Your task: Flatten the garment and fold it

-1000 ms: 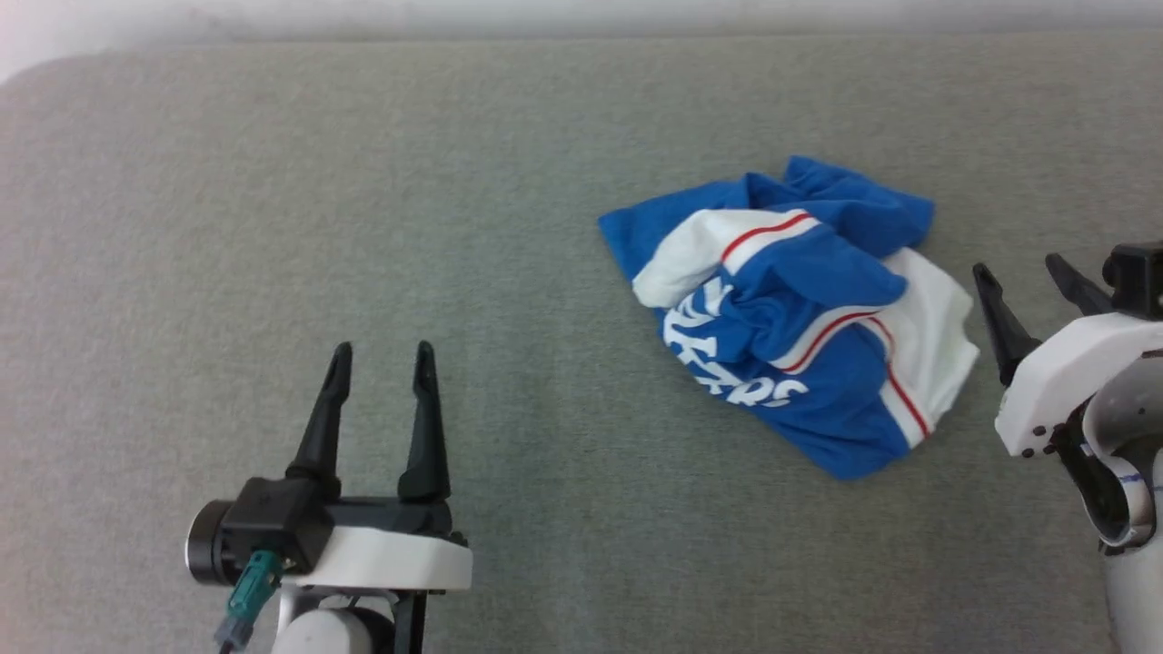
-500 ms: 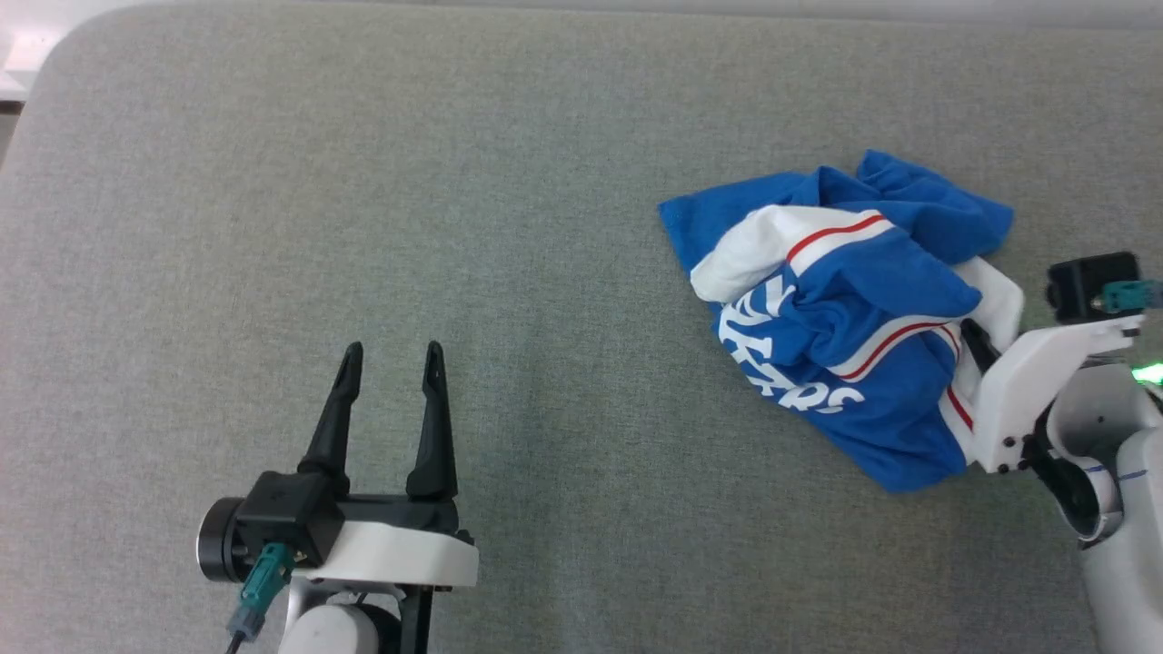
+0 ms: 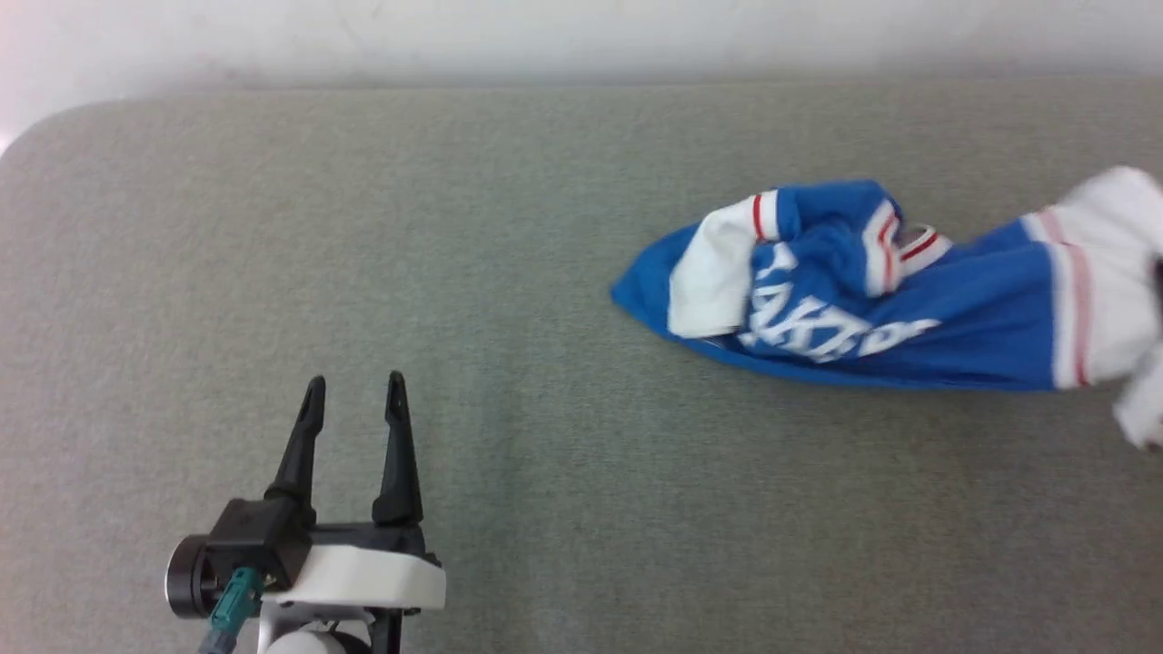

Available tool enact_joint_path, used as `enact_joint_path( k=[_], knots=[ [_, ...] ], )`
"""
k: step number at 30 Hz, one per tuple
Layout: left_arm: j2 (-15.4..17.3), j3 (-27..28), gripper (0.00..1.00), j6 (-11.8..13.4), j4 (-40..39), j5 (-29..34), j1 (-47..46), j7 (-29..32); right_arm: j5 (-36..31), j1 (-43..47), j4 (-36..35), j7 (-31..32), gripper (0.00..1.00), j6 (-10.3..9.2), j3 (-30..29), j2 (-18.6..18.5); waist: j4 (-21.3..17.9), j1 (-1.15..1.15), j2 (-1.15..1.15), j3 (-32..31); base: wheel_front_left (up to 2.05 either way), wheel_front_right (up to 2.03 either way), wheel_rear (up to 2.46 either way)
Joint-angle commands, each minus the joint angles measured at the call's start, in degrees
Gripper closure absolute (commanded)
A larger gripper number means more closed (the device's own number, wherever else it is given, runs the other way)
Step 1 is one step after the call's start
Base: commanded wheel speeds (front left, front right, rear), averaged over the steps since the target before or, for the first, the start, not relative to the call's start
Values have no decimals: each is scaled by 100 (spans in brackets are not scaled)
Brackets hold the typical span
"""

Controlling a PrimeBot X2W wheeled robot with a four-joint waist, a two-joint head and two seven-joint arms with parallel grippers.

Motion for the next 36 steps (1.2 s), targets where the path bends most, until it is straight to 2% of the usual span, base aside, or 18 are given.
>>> enact_joint_path(
  k=[1,6,10,11,13,16,19,22,27,32,36],
  knots=[
    [17,41,0,-26,-5,77,83,-27,-107,385,-106,-8,100,-6,-410,58,-203,1,-1,-165,0,0,0],
    [40,51,0,-50,52,94,148,-27,-413,1385,-74,73,100,-6,-1452,326,-202,1,-1,-143,0,0,0],
    [57,60,0,-46,100,92,175,-27,-790,1983,178,163,100,-6,-1847,700,-180,1,-1,-154,0,0,0],
    [63,60,0,-46,112,89,180,-27,-864,2035,262,143,91,-6,-1879,760,-178,1,-1,-160,0,0,0],
    [76,52,0,-48,140,86,180,-27,-1037,2046,350,6,0,-6,-1803,812,-175,1,-1,-179,0,0,0],
    [92,38,0,-39,172,86,182,-15,-1075,1765,244,-265,0,-6,-1595,841,-178,1,-1,-231,0,0,0],
    [88,-2,0,-34,189,87,171,-4,-969,1370,-224,-406,0,-6,-1041,745,-138,1,-1,-274,0,0,0],
    [63,-53,0,-39,196,59,155,-6,-634,986,-826,-231,0,-6,-246,628,-47,1,-1,-270,0,0,0],
    [6,-130,0,-49,247,-3,96,-13,-127,454,-1458,453,0,-6,1153,295,220,1,-1,-143,0,0,0],
    [-35,-168,0,-59,300,-47,26,-20,172,152,-1419,997,0,-6,1923,185,471,1,-1,24,0,0,0],
    [-75,-219,0,-99,371,-85,-84,-24,200,41,-803,1585,0,-6,2353,0,733,1,-1,188,0,0,0]
  ],
)
